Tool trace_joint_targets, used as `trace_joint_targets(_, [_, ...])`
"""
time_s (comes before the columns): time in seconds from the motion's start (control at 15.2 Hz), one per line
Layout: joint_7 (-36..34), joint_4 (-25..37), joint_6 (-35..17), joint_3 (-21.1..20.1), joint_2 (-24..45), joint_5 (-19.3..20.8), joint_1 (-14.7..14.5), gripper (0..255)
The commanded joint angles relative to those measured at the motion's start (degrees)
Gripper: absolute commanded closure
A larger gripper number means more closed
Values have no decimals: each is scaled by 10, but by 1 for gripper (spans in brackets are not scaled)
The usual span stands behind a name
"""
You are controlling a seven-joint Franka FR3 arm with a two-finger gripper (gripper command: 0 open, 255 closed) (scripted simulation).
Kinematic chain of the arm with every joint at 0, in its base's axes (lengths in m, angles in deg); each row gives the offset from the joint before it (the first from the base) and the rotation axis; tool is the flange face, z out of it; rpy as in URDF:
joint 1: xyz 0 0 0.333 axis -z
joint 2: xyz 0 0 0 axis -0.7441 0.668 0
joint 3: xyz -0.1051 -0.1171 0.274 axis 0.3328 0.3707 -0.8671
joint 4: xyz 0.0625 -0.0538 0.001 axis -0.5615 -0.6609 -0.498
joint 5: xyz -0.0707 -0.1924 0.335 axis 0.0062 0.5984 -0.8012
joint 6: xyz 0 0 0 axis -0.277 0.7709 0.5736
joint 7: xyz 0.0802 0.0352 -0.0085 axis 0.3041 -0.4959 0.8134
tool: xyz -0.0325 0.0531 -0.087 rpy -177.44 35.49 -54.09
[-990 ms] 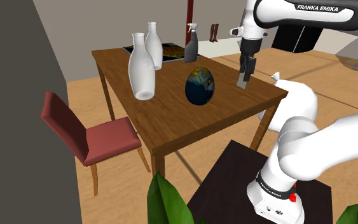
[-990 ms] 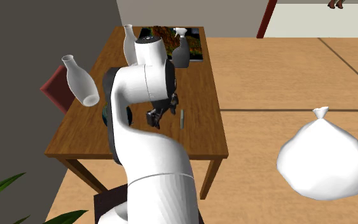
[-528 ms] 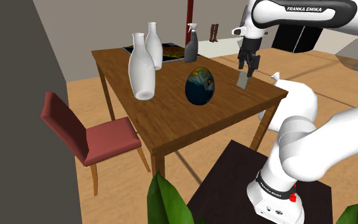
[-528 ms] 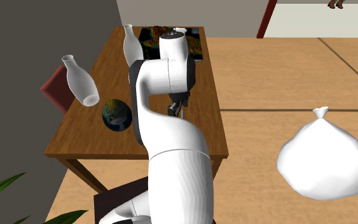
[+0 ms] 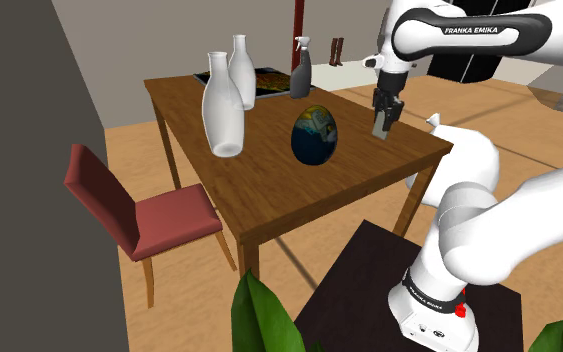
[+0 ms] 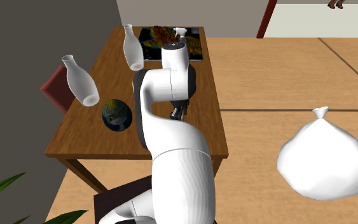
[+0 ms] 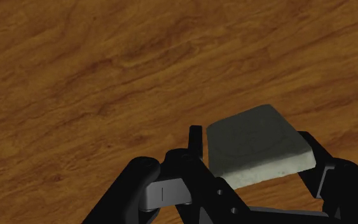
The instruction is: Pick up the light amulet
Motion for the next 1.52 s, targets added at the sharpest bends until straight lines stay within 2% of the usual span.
trace_joint_targets(0.0, [-1, -2, -2, 0, 0, 0, 0, 255])
trace_joint_targets(0.53, [0, -1, -1, 0, 0, 0, 0, 255])
trace_joint_targets(1.45, [18, 118, 95, -25, 24, -25, -12, 255])
